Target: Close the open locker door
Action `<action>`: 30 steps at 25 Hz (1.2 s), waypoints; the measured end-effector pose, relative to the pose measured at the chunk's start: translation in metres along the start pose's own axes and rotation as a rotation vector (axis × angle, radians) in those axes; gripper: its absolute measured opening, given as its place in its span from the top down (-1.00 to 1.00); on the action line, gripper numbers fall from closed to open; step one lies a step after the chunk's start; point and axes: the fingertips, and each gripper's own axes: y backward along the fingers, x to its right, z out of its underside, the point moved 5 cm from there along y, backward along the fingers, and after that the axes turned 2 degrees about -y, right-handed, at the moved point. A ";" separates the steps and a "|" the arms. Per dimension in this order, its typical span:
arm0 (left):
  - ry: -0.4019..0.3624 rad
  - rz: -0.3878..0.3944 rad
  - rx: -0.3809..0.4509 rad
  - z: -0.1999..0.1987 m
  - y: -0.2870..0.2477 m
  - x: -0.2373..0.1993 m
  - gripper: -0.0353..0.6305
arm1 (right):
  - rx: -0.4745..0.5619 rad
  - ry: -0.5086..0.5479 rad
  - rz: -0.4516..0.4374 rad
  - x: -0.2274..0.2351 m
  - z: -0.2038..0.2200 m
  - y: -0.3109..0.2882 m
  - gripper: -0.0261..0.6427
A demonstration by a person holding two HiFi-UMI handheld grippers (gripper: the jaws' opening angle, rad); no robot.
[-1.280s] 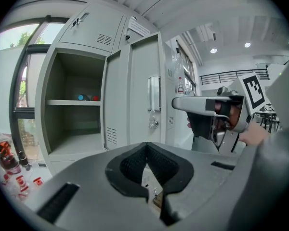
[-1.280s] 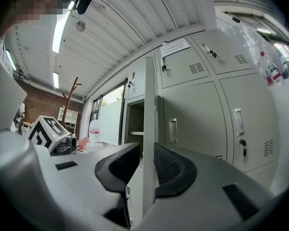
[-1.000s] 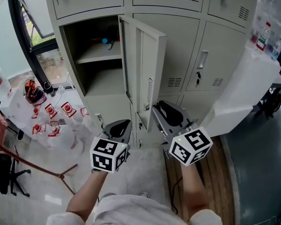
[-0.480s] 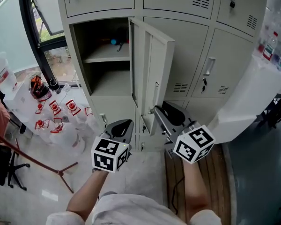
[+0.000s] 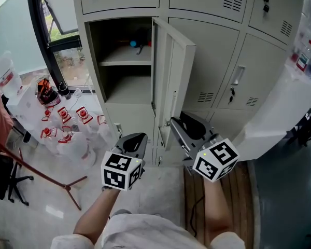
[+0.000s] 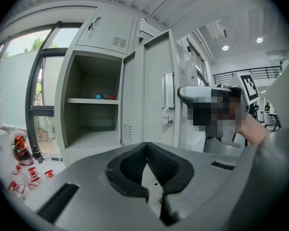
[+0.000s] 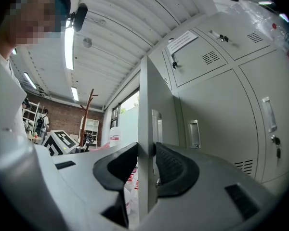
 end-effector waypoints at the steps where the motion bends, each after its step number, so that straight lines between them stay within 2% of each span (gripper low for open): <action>1: 0.002 -0.002 -0.002 0.001 0.001 0.000 0.88 | -0.001 0.001 -0.003 -0.001 0.000 -0.001 0.63; 11: 0.018 -0.028 -0.002 0.004 0.006 -0.003 0.88 | 0.007 -0.018 -0.031 -0.004 0.003 -0.006 0.56; 30: 0.041 -0.120 -0.021 0.012 0.025 -0.022 0.88 | 0.038 -0.019 -0.151 -0.025 0.007 -0.030 0.53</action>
